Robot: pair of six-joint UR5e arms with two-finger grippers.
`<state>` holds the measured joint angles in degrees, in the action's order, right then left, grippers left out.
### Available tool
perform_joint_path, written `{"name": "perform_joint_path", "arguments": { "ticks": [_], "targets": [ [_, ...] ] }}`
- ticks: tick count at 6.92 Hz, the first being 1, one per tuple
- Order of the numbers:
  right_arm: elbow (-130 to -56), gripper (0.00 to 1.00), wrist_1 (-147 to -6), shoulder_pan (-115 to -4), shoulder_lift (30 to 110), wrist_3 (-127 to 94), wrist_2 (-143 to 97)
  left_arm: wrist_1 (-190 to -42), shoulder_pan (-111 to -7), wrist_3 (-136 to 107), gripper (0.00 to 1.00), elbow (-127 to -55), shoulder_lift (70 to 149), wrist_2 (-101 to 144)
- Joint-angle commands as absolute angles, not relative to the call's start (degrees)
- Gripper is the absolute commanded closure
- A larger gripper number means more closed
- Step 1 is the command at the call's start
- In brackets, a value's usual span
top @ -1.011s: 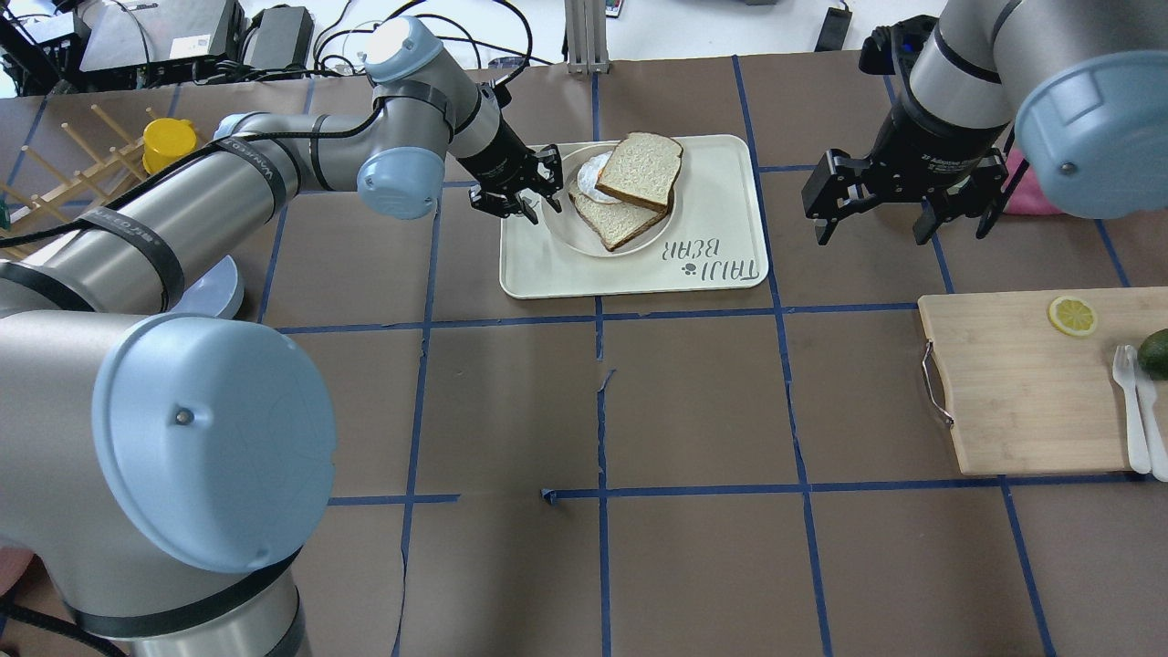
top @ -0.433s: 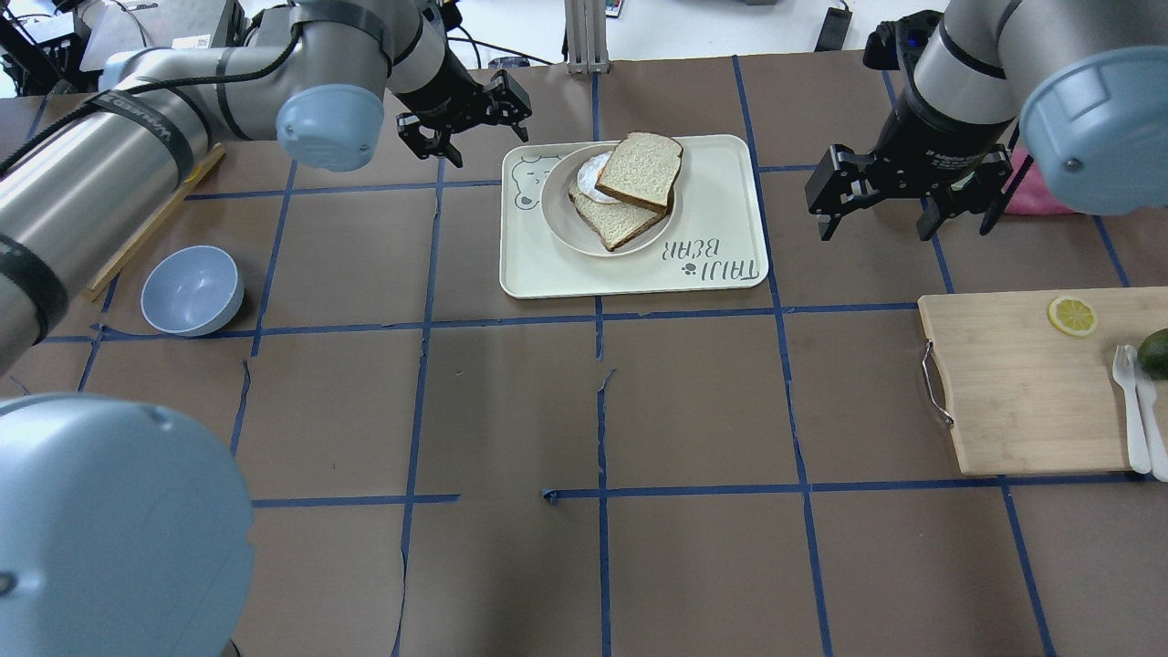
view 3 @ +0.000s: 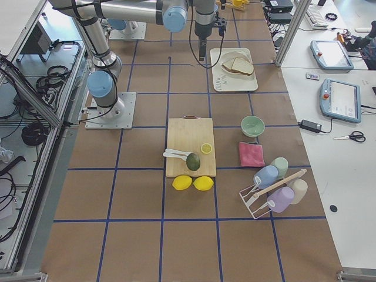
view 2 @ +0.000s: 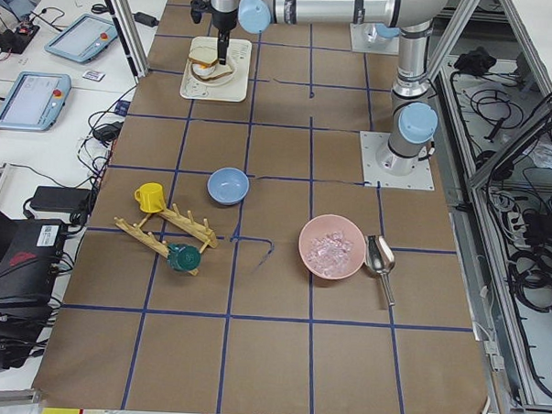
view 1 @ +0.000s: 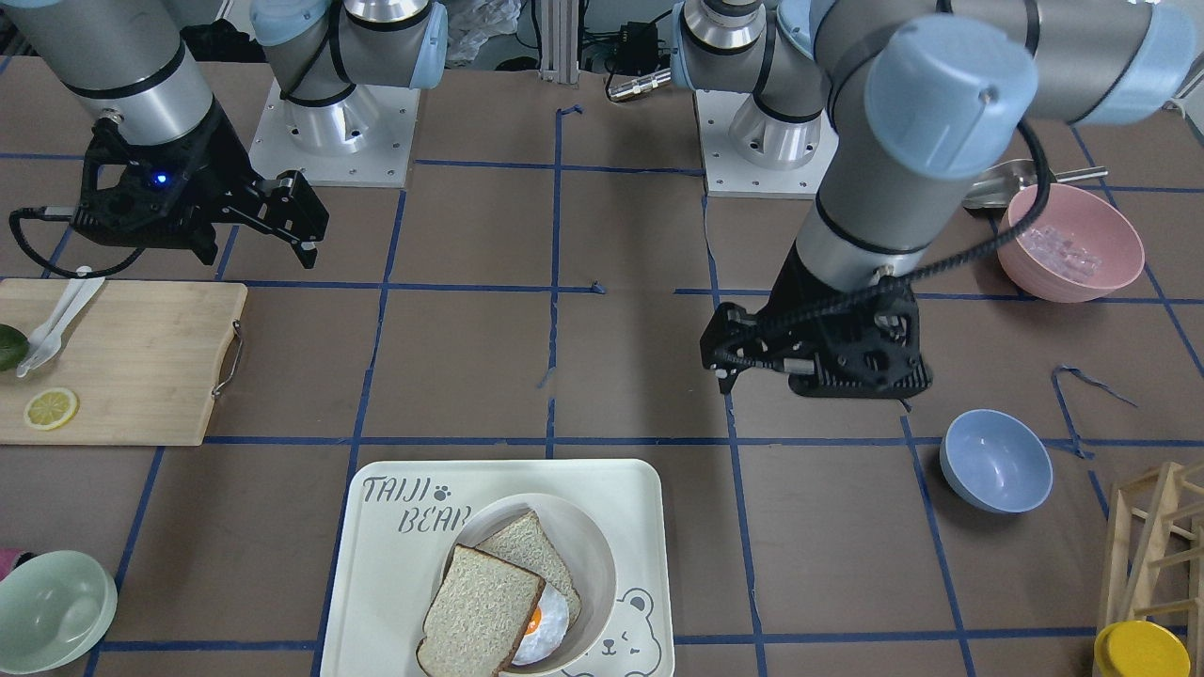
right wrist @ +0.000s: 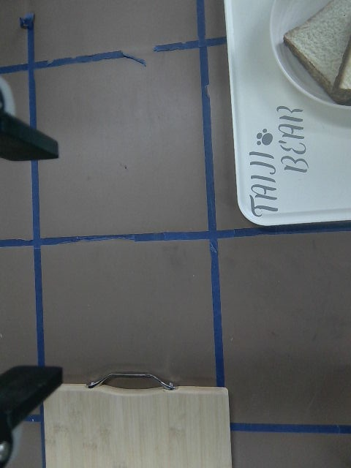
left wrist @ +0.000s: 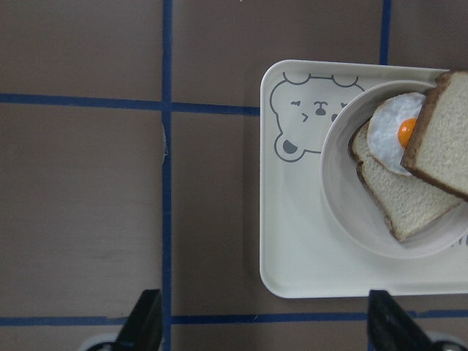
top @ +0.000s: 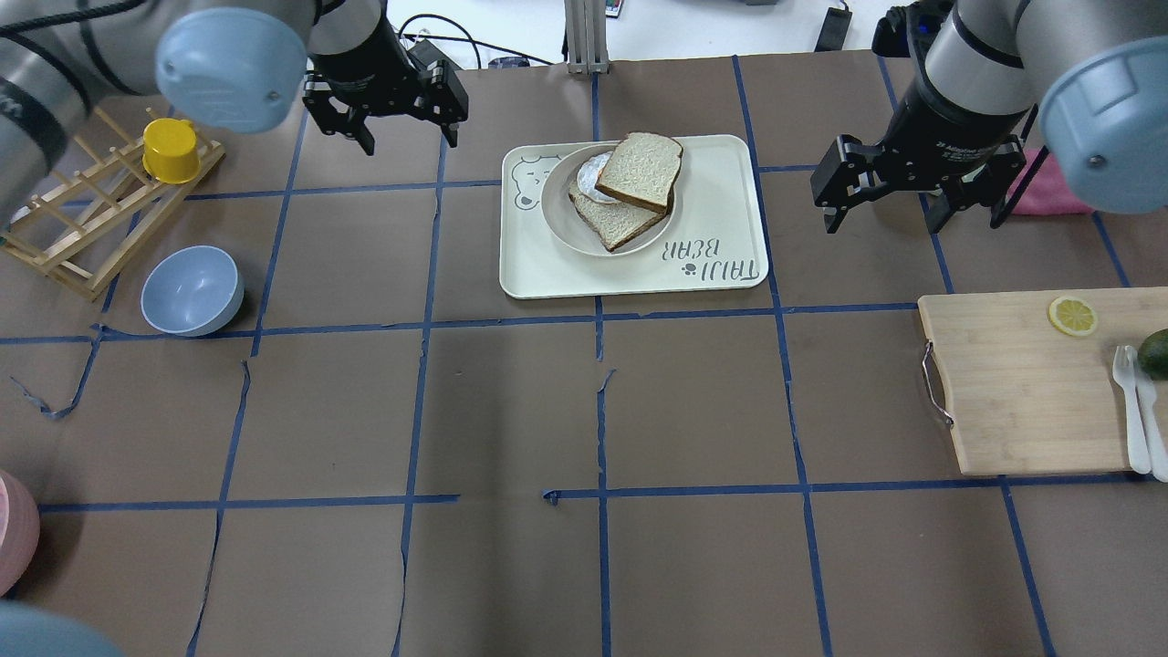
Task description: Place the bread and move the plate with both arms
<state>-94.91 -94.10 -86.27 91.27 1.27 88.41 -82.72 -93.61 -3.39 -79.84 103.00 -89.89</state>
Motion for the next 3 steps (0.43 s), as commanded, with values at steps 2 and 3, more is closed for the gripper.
{"name": "perform_joint_path", "arguments": {
  "ticks": [2, 3],
  "targets": [
    [-94.83, 0.00, -94.30, -86.31, 91.50, 1.14, 87.72, -88.51, -93.25, -0.20, 0.00, -81.64, 93.78, -91.14],
    [-94.92, 0.00, -94.48, -86.31, 91.49, 1.14, 87.45, -87.90, -92.03, 0.35, 0.00, -83.65, 93.08, -90.88]
  ]
}}
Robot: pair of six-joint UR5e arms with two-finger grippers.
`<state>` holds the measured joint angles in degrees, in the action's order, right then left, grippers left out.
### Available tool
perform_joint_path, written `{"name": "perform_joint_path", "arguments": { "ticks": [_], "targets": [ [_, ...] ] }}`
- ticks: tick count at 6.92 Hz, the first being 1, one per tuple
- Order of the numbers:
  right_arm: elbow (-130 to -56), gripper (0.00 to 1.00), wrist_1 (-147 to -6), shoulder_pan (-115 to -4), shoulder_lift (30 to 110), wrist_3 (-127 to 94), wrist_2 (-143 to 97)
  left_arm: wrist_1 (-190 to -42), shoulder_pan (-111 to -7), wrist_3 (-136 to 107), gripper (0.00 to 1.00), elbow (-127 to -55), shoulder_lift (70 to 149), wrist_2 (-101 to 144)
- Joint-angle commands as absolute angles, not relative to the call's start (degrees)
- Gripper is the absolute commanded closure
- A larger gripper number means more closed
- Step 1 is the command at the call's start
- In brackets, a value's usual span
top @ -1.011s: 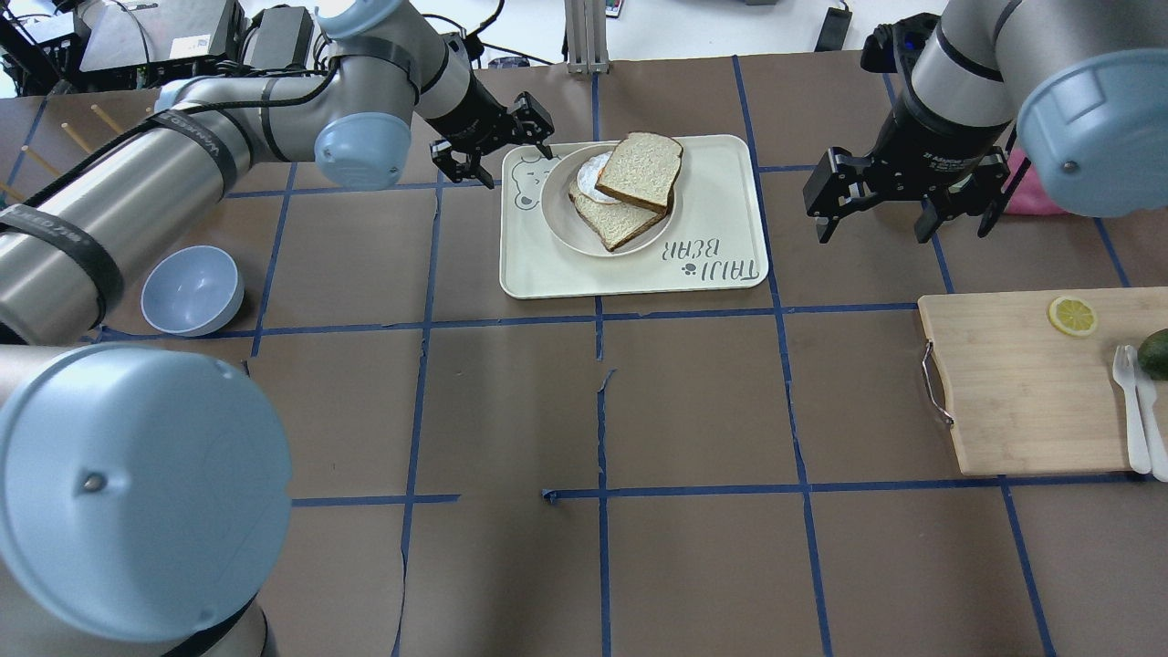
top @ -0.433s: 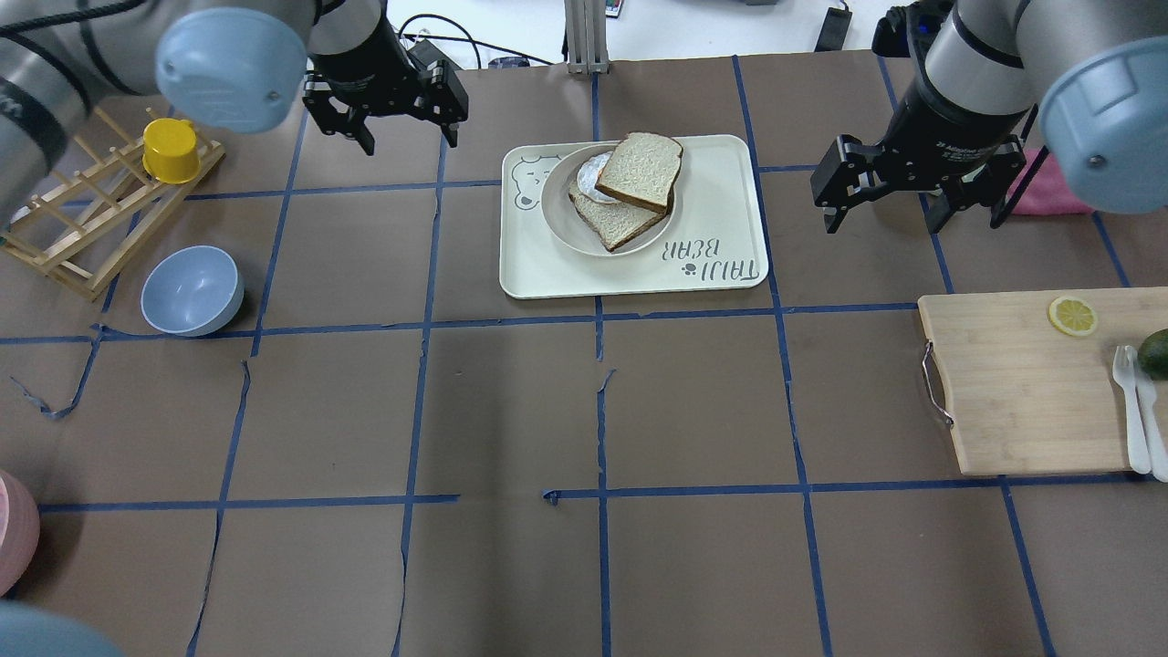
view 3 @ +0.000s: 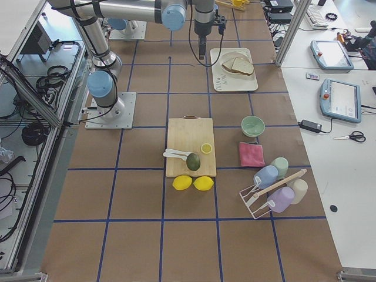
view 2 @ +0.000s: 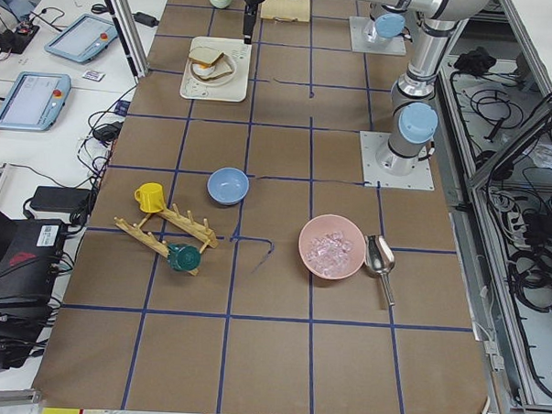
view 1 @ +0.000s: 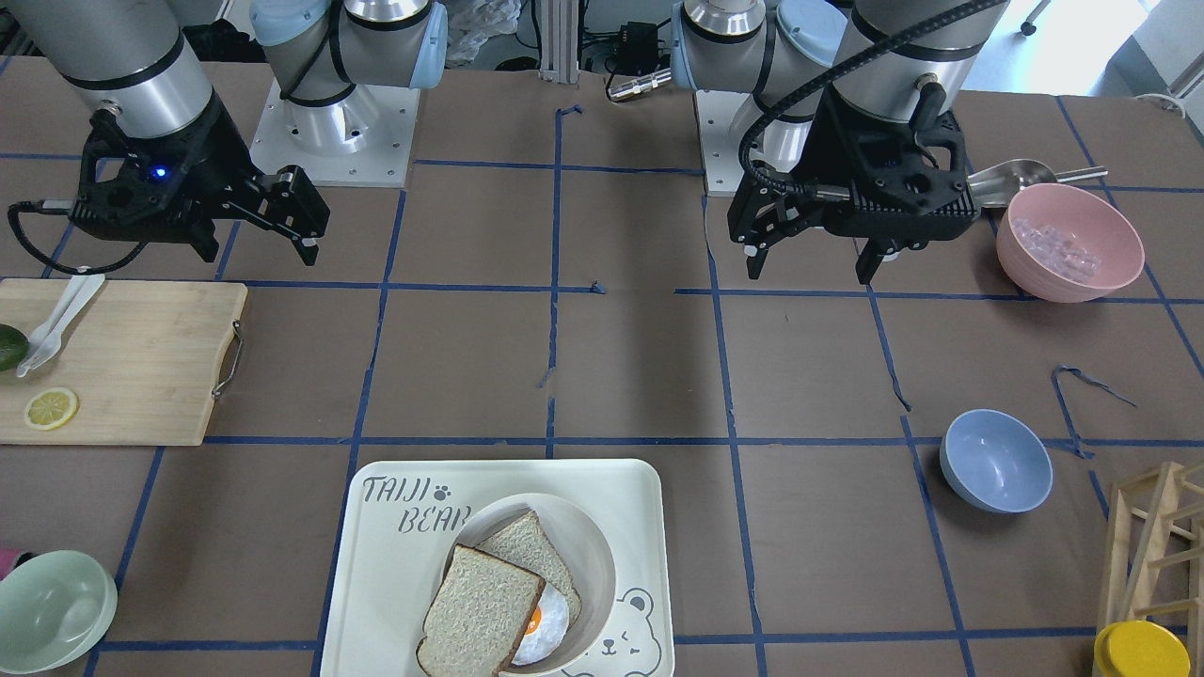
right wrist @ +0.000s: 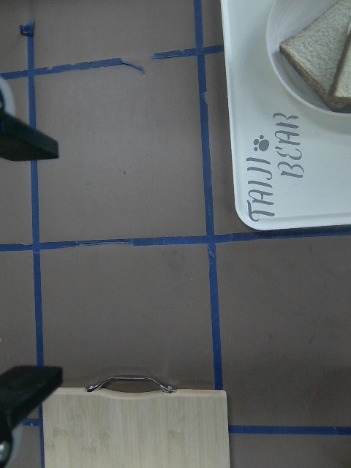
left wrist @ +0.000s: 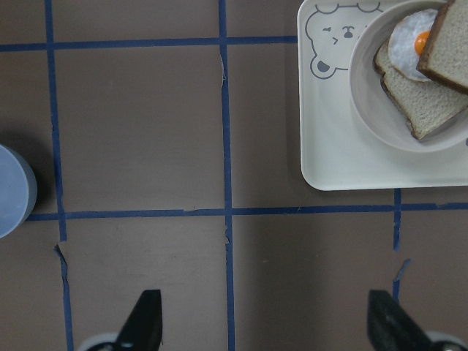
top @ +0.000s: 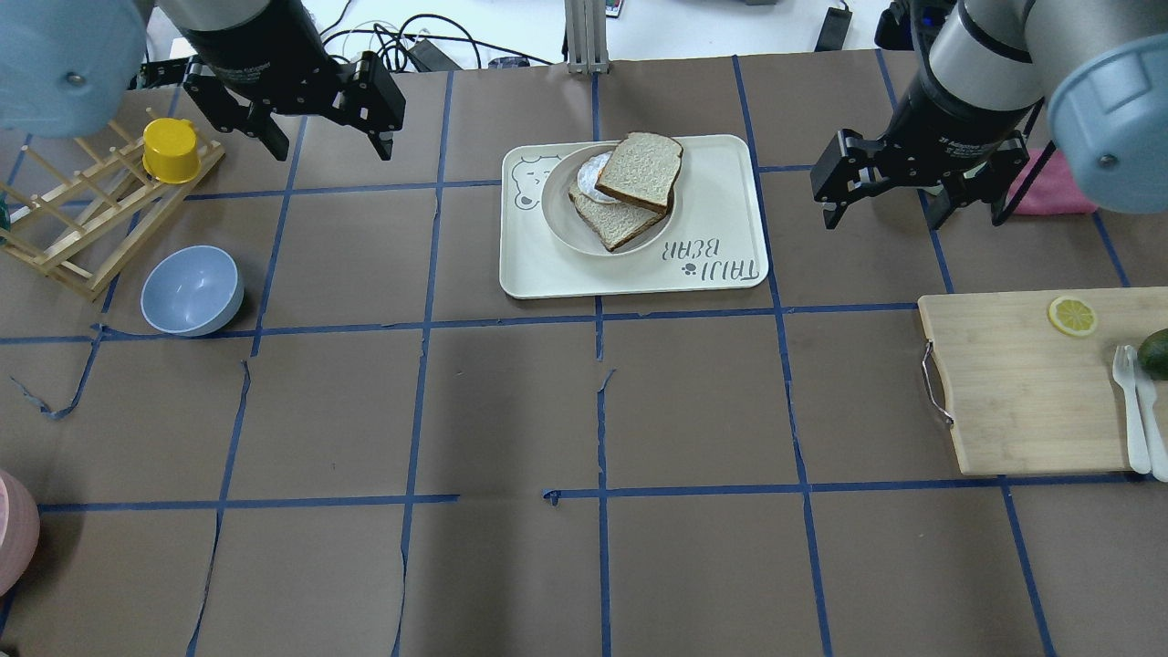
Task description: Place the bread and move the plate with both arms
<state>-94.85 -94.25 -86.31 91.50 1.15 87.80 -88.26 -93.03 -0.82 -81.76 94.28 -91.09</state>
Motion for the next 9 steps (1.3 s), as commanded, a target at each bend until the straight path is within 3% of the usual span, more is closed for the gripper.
{"name": "perform_joint_path", "arguments": {
  "ticks": [1, 9],
  "targets": [
    [-94.92, 0.00, -94.57, -86.31, 91.49, 1.14, 87.45, -87.98, -88.54, 1.74, 0.00, -84.89, 92.12, -90.27],
    [-94.31, 0.00, -93.69, -86.31, 92.72, 1.14, 88.16, -86.92, -87.19, 0.88, 0.00, -84.99, 92.11, -90.35]
  ]
}}
